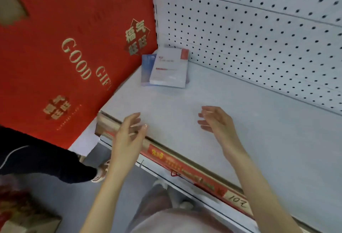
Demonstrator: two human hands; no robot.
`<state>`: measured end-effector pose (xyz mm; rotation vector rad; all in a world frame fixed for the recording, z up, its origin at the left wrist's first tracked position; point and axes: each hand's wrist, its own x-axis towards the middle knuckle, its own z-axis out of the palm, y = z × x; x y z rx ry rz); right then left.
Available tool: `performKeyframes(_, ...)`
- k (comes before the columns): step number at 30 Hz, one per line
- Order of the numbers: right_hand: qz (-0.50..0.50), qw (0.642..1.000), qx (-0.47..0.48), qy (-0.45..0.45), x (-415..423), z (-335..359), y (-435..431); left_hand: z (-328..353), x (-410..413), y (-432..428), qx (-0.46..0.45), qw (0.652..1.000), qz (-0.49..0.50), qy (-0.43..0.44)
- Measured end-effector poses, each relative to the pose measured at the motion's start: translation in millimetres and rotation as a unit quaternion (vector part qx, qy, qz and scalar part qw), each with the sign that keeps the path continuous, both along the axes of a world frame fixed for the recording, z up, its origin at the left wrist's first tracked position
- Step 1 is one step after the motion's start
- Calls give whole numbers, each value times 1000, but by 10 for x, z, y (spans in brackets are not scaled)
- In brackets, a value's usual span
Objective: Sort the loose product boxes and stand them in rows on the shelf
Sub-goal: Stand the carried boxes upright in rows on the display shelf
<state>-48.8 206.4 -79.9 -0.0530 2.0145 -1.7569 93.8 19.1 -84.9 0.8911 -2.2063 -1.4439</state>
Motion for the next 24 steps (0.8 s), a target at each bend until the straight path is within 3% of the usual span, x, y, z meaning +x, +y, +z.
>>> performKeyframes(7,-145,988,-7,-50,-524,-140,-980,-53,-804,-894,-53,994,-96,-24)
performKeyframes(15,-257,949,-133,-128,-737,-202,-1459,-140,-1377,-1243,-44,982,-175,-63)
performKeyframes(24,-157,946,-221,-177,-365,-170,-1207,-163,-1440,-1140,47,986,-160,-25)
